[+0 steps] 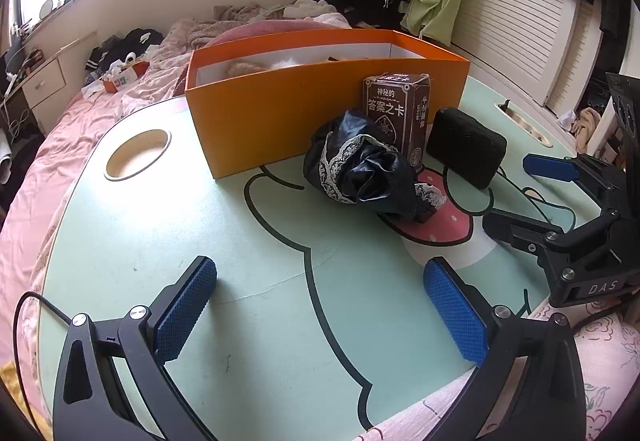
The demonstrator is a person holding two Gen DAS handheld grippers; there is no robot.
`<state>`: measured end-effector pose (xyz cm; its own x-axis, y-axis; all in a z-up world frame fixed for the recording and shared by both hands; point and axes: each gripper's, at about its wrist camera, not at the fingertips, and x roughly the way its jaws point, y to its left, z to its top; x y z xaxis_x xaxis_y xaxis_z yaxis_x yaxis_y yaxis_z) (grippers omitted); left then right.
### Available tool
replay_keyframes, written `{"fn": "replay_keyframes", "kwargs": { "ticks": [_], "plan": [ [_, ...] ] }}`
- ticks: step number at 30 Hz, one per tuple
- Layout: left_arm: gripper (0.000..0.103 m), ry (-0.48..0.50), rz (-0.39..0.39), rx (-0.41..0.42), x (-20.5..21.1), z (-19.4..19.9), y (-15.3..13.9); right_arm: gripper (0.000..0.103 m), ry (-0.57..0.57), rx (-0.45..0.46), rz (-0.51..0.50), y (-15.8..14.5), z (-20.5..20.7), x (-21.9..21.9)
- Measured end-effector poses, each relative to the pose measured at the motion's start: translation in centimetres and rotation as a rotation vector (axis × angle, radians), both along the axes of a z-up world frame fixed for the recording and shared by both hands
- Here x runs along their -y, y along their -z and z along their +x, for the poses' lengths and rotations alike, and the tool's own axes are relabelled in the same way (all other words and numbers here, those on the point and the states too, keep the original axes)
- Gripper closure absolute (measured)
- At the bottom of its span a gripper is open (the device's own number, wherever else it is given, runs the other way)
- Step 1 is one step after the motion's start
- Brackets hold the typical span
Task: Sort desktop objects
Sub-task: 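Move the right tool over the orange box toward the white pom-pom, then grasp the white fluffy pom-pom with the right tool and lift it out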
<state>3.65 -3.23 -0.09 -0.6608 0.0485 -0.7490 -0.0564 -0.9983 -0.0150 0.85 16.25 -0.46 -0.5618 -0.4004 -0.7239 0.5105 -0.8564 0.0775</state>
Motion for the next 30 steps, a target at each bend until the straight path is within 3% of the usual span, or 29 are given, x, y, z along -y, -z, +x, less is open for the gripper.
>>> {"fn": "replay_keyframes", "kwargs": {
  "ticks": [7, 11, 14, 18, 23, 26, 30],
  "plan": [
    [0.0, 0.001, 0.002, -0.002, 0.1, 0.0, 0.1, 0.0, 0.015, -0.006, -0.015, -0.3, -0.2, -0.5],
    [0.0, 0.001, 0.004, -0.002, 0.1, 0.1, 0.1, 0.013, 0.024, -0.024, -0.09, -1.2, -0.4, -1.8],
    [0.0, 0.0, 0.004, -0.002, 0.1, 0.0, 0.1, 0.018, 0.034, -0.046, -0.157, -3.7, -0.9, -2.4],
    [0.0, 0.0, 0.004, -0.002, 0.0, 0.0, 0.1, 0.02, -0.037, -0.034, -0.234, -8.8, -2.9, -0.2],
    [0.0, 0.0, 0.004, -0.002, 0.0, 0.0, 0.1, 0.035, -0.139, 0.12, -0.209, -11.5, -9.1, 7.1],
    [0.0, 0.0, 0.004, -0.003, 0.0, 0.0, 0.1, 0.044, -0.148, 0.224, -0.166, -10.0, -12.9, 11.2],
    [0.0, 0.002, 0.005, -0.005, 0.1, 0.0, 0.2, 0.044, -0.105, 0.33, -0.122, -6.9, -16.5, 14.5]
  ]
}}
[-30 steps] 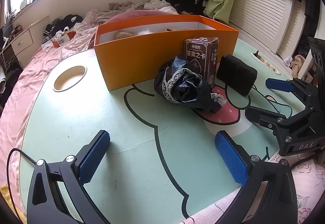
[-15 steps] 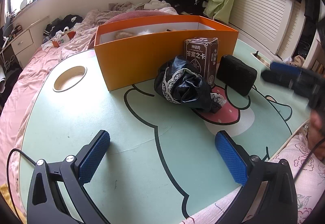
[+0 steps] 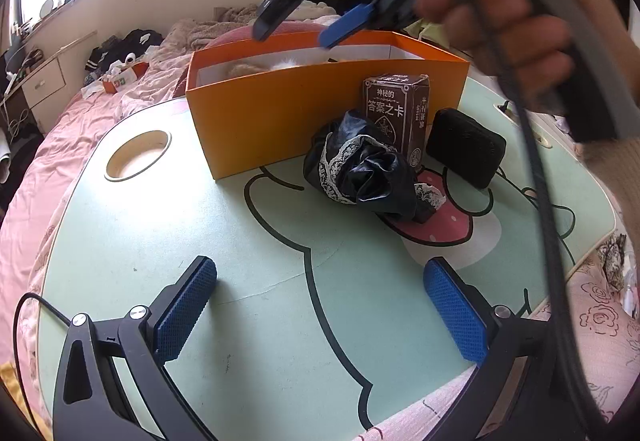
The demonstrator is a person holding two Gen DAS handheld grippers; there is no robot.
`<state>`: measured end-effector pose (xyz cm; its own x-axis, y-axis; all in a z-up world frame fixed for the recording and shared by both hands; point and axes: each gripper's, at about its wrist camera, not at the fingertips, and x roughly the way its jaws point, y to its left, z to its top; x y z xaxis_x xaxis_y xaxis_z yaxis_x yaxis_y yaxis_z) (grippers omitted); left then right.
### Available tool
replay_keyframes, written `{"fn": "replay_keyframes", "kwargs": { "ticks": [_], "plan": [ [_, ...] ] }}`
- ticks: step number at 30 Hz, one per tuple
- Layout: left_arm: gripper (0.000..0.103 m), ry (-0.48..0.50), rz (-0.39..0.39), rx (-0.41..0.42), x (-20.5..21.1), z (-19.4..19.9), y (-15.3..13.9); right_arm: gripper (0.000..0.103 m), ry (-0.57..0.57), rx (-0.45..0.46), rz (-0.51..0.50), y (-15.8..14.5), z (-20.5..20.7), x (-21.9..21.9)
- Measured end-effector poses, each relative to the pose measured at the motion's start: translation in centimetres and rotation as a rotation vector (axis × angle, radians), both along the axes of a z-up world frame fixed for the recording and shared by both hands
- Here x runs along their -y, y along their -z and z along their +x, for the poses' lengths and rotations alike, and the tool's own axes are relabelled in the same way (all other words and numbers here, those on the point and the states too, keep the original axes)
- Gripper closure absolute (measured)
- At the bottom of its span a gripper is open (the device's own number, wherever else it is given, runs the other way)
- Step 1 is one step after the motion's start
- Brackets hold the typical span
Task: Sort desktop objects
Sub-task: 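Grasp the white fluffy pom-pom with the right tool and lift it out, then lower the white pom-pom onto the table and open the right tool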
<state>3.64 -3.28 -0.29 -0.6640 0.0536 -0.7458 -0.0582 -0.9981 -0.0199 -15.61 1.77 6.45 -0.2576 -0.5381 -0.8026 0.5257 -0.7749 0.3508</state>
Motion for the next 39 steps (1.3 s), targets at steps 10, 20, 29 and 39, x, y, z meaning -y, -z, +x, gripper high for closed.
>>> {"fn": "replay_keyframes", "kwargs": {
  "ticks": [10, 20, 29, 39],
  "plan": [
    [0.0, 0.001, 0.006, -0.004, 0.1, -0.1, 0.1, 0.066, 0.055, 0.127, 0.123, 5.2, -2.6, 3.1],
    [0.0, 0.002, 0.005, -0.006, 0.1, 0.0, 0.1, 0.066, 0.039, -0.125, -0.138, -5.4, 3.4, -6.4],
    [0.0, 0.0, 0.003, -0.005, 0.1, 0.0, 0.1, 0.066, 0.177, -0.234, 0.022, -0.2, 10.1, -16.2],
    [0.0, 0.001, 0.003, -0.005, 0.1, 0.0, 0.1, 0.059, 0.19, -0.202, -0.051, 4.5, 10.2, -14.7]
  ]
}}
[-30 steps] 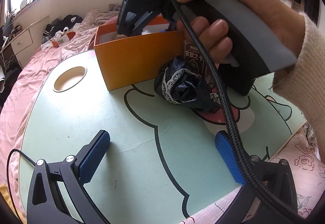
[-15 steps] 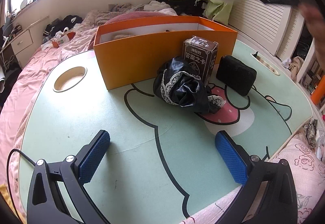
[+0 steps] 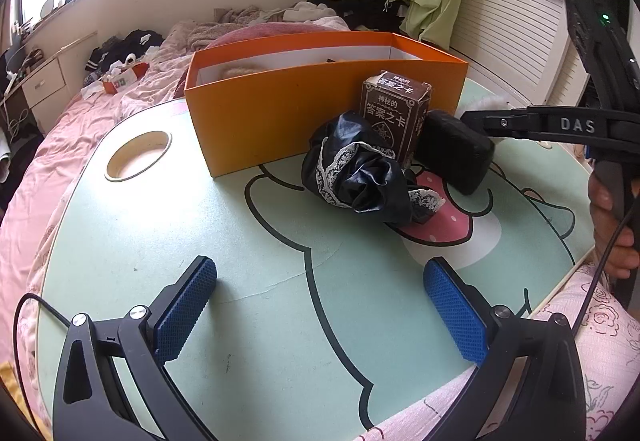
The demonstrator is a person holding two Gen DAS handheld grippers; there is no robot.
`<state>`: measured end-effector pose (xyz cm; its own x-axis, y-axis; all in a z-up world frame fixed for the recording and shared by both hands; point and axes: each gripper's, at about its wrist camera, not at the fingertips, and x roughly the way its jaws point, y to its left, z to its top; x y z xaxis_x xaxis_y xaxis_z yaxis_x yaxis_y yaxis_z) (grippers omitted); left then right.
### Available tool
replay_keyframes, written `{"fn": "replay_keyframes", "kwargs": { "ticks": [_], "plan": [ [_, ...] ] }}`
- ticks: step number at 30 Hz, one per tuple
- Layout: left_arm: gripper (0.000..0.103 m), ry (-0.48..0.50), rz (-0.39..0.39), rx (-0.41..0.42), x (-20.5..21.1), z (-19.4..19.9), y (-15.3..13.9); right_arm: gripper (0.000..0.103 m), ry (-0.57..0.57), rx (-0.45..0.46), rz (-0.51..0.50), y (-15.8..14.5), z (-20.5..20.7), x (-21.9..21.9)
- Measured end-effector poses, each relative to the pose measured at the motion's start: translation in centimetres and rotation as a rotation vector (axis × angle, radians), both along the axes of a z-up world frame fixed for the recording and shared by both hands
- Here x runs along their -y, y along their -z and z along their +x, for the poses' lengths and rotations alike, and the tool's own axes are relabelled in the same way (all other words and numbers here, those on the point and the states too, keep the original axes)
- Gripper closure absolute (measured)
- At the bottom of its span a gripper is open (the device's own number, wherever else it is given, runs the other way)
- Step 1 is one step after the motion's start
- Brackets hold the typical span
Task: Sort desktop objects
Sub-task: 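Lower the white pom-pom onto the table and open the right tool, then reach into the orange box and grasp the cartoon figurine with the left tool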
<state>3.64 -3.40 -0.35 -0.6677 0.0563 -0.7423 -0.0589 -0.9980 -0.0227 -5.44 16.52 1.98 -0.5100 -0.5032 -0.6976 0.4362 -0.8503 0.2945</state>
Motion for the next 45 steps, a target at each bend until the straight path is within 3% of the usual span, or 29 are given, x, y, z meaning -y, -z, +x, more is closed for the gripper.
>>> {"fn": "replay_keyframes", "kwargs": {
  "ticks": [2, 7, 12, 14, 16, 31, 34, 39, 41, 43, 45],
  "plan": [
    [0.0, 0.0, 0.0, 0.0, 0.0, 0.0, 0.0, 0.039, 0.006, -0.041, -0.005, 0.0, 1.0, -0.1],
    [0.0, 0.0, 0.0, 0.0, 0.1, 0.0, 0.0, 0.035, 0.022, -0.142, 0.036, 0.5, 4.6, -1.9],
    [0.0, 0.0, -0.001, 0.001, 0.1, 0.0, 0.0, 0.025, -0.023, -0.144, 0.126, 2.8, 6.2, -1.4],
    [0.0, -0.001, -0.004, 0.0, 0.1, 0.1, 0.0, 0.008, -0.041, -0.18, 0.162, 3.3, 6.6, -0.8],
    [0.0, -0.002, -0.002, -0.001, 0.1, 0.1, 0.0, 0.0, -0.062, -0.18, 0.168, 3.6, 6.5, -0.5],
    [0.0, -0.029, -0.004, 0.0, 0.2, 0.1, -0.5, 0.0, -0.065, -0.186, 0.159, 3.8, 6.4, -0.9],
    [0.0, -0.054, 0.014, -0.055, 0.7, 0.3, -2.4, 0.0, -0.066, -0.186, 0.16, 3.8, 6.4, -0.9],
    [0.0, -0.05, 0.081, -0.163, 1.1, -1.7, -8.7, 0.0, -0.072, -0.185, 0.159, 3.9, 6.4, -1.0],
    [0.0, -0.016, 0.082, -0.15, 0.5, -4.2, -10.4, 0.0, -0.073, -0.185, 0.159, 3.9, 6.4, -1.0],
    [0.002, -0.005, 0.092, -0.082, -0.1, -7.9, -11.0, 0.0, -0.073, -0.185, 0.158, 3.9, 6.4, -1.0],
    [0.015, -0.002, 0.12, 0.008, -0.4, -11.5, -10.4, 0.0, -0.077, -0.185, 0.158, 3.9, 6.4, -1.0]
  ]
}}
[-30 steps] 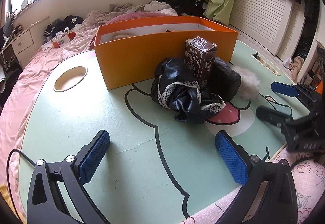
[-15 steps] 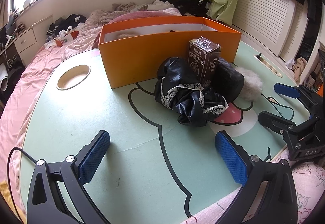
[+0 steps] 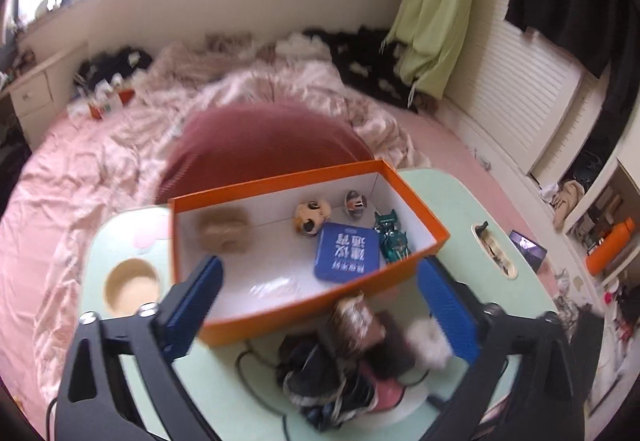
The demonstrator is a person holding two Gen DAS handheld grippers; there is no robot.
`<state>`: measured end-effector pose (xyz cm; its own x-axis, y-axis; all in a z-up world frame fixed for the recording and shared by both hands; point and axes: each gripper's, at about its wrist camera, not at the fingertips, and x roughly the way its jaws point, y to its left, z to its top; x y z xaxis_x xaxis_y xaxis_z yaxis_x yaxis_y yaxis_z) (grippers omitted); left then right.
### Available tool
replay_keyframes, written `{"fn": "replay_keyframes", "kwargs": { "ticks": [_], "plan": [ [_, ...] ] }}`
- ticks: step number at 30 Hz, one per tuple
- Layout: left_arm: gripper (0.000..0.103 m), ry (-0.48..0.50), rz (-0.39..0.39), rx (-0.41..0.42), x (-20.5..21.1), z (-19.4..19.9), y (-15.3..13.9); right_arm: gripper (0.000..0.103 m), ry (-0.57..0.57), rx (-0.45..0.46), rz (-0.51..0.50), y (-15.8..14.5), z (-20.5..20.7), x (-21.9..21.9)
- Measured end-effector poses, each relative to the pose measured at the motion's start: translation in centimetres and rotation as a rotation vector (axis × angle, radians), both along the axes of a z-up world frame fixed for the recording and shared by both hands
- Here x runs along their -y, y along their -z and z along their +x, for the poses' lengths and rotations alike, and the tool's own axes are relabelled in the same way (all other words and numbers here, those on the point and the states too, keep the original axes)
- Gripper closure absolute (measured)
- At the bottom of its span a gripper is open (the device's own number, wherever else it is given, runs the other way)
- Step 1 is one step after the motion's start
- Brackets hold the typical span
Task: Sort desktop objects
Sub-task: 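Reach into the orange box and grasp the cartoon figurine with the left tool, then lift the cartoon figurine keyring out of the orange box with the left tool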
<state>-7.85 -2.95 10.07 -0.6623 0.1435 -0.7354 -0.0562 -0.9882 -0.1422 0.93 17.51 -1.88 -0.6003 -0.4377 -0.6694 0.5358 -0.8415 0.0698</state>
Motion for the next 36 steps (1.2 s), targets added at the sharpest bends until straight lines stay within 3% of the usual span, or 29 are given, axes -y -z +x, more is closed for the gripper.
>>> {"fn": "replay_keyframes", "kwargs": {
  "ticks": [2, 5, 9, 12, 14, 15, 19, 21, 24, 27, 29, 30, 33, 36],
  "plan": [
    [0.03, -0.009, 0.034, 0.109, -0.4, -3.8, 1.4, 0.0, 0.0, 0.0, 0.0, 0.1, 0.0, 0.0],
    [0.031, -0.023, 0.015, 0.235, -1.7, -8.1, 4.0, 0.0, -0.001, 0.0, -0.001, 0.0, 0.0, 0.0],
    [0.032, -0.099, -0.106, 0.307, -2.5, -11.9, 6.8, 0.0, -0.001, 0.0, -0.002, 0.1, 0.0, -0.1],
    [0.045, -0.134, -0.108, 0.355, -2.5, -13.5, 8.4, 0.0, -0.002, -0.001, -0.001, 0.1, 0.1, -0.1],
    [0.06, -0.143, -0.076, 0.384, -2.2, -14.1, 8.8, 0.0, -0.003, -0.001, -0.003, 0.1, 0.1, -0.1],
    [0.06, -0.143, -0.06, 0.387, -2.1, -14.1, 8.8, 0.0, -0.003, -0.002, -0.004, 0.2, 0.0, -0.1],
    [0.062, -0.121, -0.052, 0.351, -1.7, -12.9, 8.2, 0.0, -0.002, -0.003, -0.005, 0.0, 0.0, 0.0],
    [0.062, -0.105, 0.003, 0.312, -1.1, -11.8, 7.1, 0.0, -0.002, -0.003, -0.005, -0.1, -0.1, 0.0],
    [0.062, -0.057, 0.107, 0.219, -0.2, -8.5, 4.0, 0.0, -0.002, -0.003, -0.005, 0.0, -0.1, 0.0],
    [0.066, -0.016, 0.143, 0.105, 0.2, -4.7, 0.7, 0.0, -0.003, -0.003, -0.006, 0.0, -0.1, 0.0],
    [0.087, 0.022, 0.175, 0.026, 0.8, -1.3, -1.2, 0.0, -0.003, -0.003, -0.006, 0.0, -0.1, 0.0],
    [0.087, 0.035, 0.184, 0.003, 1.0, 0.2, -1.7, 0.0, -0.004, -0.003, -0.006, 0.0, -0.1, -0.1],
    [0.087, 0.054, 0.193, -0.04, 1.7, 5.0, -1.5, 0.0, -0.004, -0.003, -0.006, 0.0, -0.1, -0.1],
    [0.087, 0.054, 0.175, -0.016, 2.3, 6.9, 1.1, 0.0, -0.005, -0.003, -0.006, -0.1, -0.2, -0.1]
  ]
}}
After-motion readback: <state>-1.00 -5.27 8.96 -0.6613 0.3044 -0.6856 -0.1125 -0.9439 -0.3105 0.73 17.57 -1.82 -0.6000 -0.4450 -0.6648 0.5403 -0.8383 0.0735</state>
